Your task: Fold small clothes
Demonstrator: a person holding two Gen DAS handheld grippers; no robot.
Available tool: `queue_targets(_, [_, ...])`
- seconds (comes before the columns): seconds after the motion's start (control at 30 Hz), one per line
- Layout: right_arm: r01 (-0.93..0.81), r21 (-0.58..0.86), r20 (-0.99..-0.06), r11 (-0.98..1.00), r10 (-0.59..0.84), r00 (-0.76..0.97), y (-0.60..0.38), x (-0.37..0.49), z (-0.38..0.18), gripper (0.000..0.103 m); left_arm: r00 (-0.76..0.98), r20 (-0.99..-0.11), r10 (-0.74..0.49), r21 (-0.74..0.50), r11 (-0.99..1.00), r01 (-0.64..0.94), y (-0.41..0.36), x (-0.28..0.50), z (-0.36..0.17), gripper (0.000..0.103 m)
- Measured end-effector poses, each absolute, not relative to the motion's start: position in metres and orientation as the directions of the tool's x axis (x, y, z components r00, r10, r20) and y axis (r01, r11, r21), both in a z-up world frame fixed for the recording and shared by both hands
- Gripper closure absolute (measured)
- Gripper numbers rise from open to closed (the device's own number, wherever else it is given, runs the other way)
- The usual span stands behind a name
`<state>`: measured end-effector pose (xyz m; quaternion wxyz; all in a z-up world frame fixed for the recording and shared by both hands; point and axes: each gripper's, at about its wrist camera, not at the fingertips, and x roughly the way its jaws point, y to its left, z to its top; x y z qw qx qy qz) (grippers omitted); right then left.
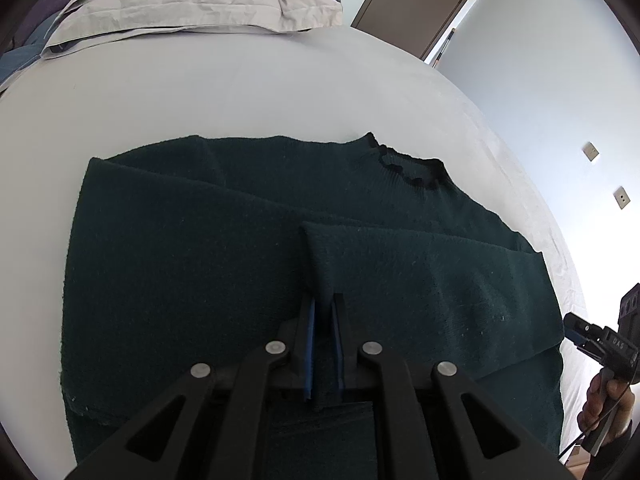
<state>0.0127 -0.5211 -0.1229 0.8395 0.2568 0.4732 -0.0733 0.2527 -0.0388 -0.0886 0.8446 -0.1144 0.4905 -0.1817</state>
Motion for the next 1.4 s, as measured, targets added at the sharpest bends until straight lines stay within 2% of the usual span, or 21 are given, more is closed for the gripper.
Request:
queue_targets(0.03, [0.361, 0.345, -0.844, 0.866, 0.118, 0.524, -0.517, 0.013, -0.127, 0.055, 0.453, -0.789, -0.416, -0.367, 0.909, 0.196, -0.039, 0.253, -0.088, 0.094])
queue_targets(0.07, [0.364, 0.311, -0.861, 0.878, 0.098, 0.499, -0.511, 0.014, -0.133, 0.078, 0.453, -0.789, -0.415, -0.365, 0.91, 0.197, -0.039, 0.253, -0.089, 0.094])
queue_targets(0.1, [0.376, 0.264, -0.876, 0.888, 0.057, 0.479, -0.51, 0.013, -0.138, 0.085, 0.453, -0.791, -0.412, -0.36, 0.911, 0.2, -0.04, 0.253, -0.089, 0.094])
queue_targets(0.23, [0.37, 0.215, -0.872, 0.904, 0.008, 0.489, -0.503, 0.008, -0.138, 0.093, 0.453, -0.793, -0.407, -0.344, 0.913, 0.217, -0.042, 0.253, -0.091, 0.093])
queue_targets(0.43, [0.401, 0.35, -0.83, 0.846, 0.082, 0.551, -0.528, -0.017, -0.153, 0.095, 0.456, -0.784, -0.421, -0.358, 0.907, 0.222, -0.041, 0.252, -0.096, 0.093])
queue_targets(0.53, [0.393, 0.321, -0.835, 0.862, 0.062, 0.546, -0.523, -0.015, -0.153, 0.095, 0.455, -0.784, -0.423, -0.358, 0.906, 0.226, -0.04, 0.25, -0.096, 0.093])
queue_targets(0.7, [0.388, 0.333, -0.835, 0.859, 0.078, 0.545, -0.525, -0.007, -0.153, 0.094, 0.45, -0.783, -0.43, -0.366, 0.903, 0.226, -0.038, 0.25, -0.096, 0.09])
queue_targets(0.77, [0.374, 0.364, -0.822, 0.853, 0.105, 0.56, -0.529, -0.009, -0.155, 0.089, 0.444, -0.785, -0.433, -0.37, 0.901, 0.226, -0.038, 0.25, -0.095, 0.089])
queue_targets(0.83, [0.364, 0.379, -0.815, 0.851, 0.12, 0.567, -0.531, -0.012, -0.152, 0.087, 0.435, -0.784, -0.443, -0.389, 0.897, 0.212, -0.033, 0.249, -0.092, 0.083])
queue_targets(0.87, [0.379, 0.38, -0.819, 0.844, 0.116, 0.562, -0.53, -0.015, -0.149, 0.079, 0.434, -0.782, -0.448, -0.401, 0.894, 0.2, -0.029, 0.248, -0.09, 0.081])
queue_targets(0.9, [0.411, 0.377, -0.819, 0.83, 0.092, 0.566, -0.53, -0.021, -0.142, 0.073, 0.439, -0.777, -0.451, -0.413, 0.892, 0.186, -0.023, 0.245, -0.087, 0.073])
queue_targets(0.93, [0.433, 0.366, -0.815, 0.824, 0.06, 0.576, -0.529, -0.028, -0.135, 0.055, 0.453, -0.77, -0.449, -0.419, 0.891, 0.172, -0.016, 0.24, -0.083, 0.063])
queue_targets(0.97, [0.451, 0.348, -0.806, 0.822, 0.017, 0.591, -0.528, -0.037, -0.127, 0.039, 0.477, -0.763, -0.437, -0.415, 0.896, 0.158, -0.006, 0.232, -0.078, 0.059])
queue_targets(1.0, [0.458, 0.336, -0.79, 0.823, -0.018, 0.612, -0.525, -0.047, -0.118, 0.039, 0.496, -0.757, -0.426, -0.408, 0.901, 0.151, 0.003, 0.225, -0.073, 0.053])
queue_targets(1.27, [0.368, 0.351, -0.743, 0.861, 0.017, 0.669, -0.482, -0.126, -0.087, 0.039, 0.533, -0.768, -0.356, -0.391, 0.919, 0.05, 0.096, 0.128, -0.066, 0.052])
queue_targets(1.4, [0.334, 0.363, -0.742, 0.87, 0.053, 0.668, -0.456, -0.168, -0.091, 0.039, 0.496, -0.79, -0.36, -0.398, 0.917, 0.032, 0.118, 0.075, -0.076, 0.046])
